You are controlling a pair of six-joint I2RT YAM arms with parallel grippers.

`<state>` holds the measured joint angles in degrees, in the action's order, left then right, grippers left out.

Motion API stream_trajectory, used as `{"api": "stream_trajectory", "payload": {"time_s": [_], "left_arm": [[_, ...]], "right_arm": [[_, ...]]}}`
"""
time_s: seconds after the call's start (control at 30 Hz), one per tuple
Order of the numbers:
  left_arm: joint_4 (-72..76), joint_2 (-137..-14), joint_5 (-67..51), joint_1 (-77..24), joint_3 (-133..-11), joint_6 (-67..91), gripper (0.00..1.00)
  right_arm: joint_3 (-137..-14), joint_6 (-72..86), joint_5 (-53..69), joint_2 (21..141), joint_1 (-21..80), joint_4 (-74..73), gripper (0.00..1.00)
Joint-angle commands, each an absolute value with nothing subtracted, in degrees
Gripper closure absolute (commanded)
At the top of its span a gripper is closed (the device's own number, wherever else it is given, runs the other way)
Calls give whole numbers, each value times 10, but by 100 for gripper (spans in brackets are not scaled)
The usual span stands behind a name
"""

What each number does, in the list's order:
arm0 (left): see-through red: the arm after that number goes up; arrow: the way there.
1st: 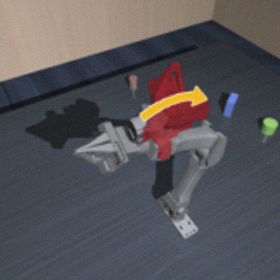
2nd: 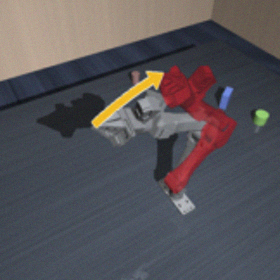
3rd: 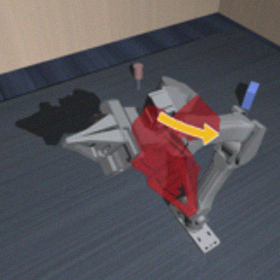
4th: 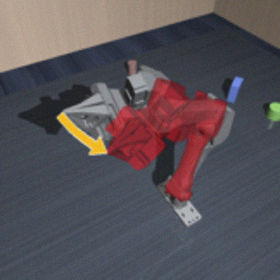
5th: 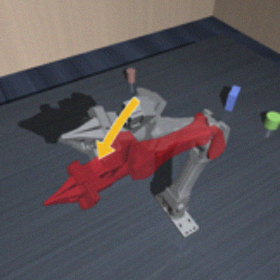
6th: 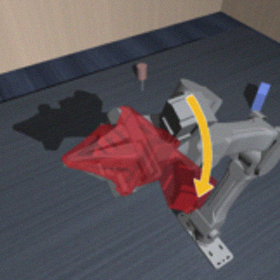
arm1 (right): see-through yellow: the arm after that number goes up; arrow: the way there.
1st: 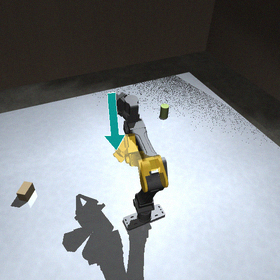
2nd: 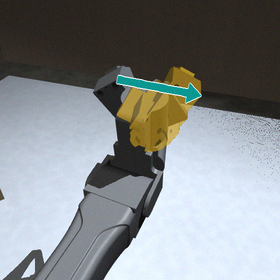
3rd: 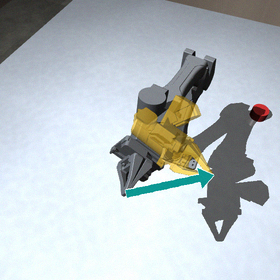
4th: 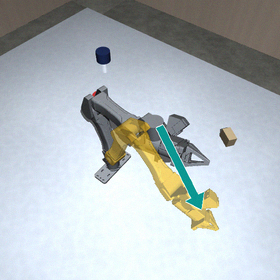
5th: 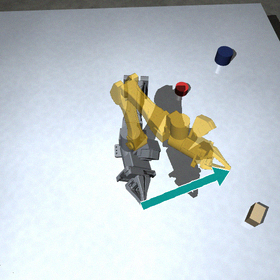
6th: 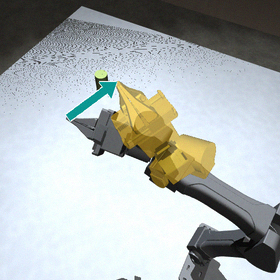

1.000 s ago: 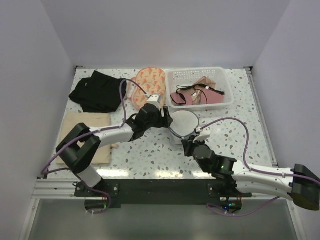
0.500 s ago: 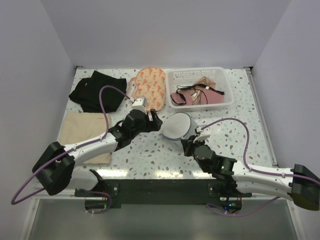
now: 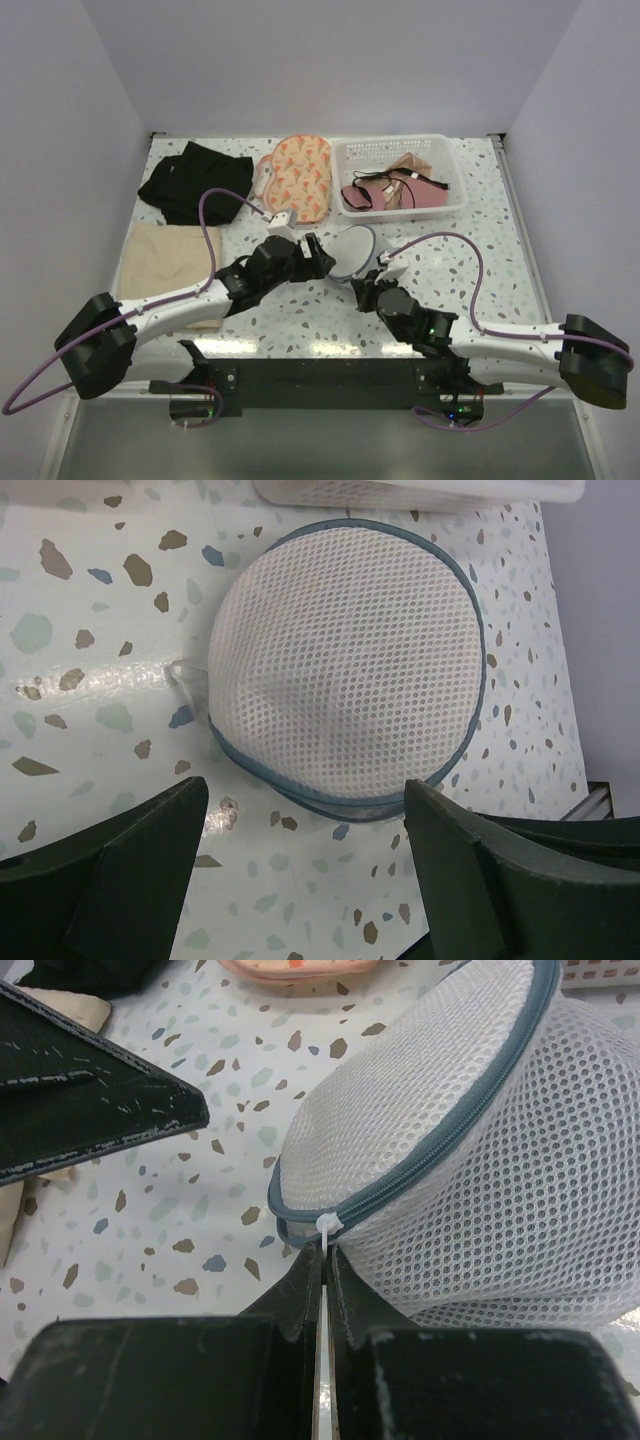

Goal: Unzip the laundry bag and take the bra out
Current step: Unzip the laundry bag at the center of the board.

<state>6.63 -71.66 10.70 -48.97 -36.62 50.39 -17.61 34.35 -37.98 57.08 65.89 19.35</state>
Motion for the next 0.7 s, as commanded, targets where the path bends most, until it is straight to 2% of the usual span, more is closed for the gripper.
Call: {"api": "stream_trajectory", "payload": {"time_s": [0.0, 0.67], "left_arm": [[102, -721, 106, -500, -362, 533, 15], [115, -766, 110, -514, -372, 549, 15]], "right_arm": [[-203, 334, -384, 578, 661, 251, 100], [-214, 308, -379, 590, 661, 268, 100]]}}
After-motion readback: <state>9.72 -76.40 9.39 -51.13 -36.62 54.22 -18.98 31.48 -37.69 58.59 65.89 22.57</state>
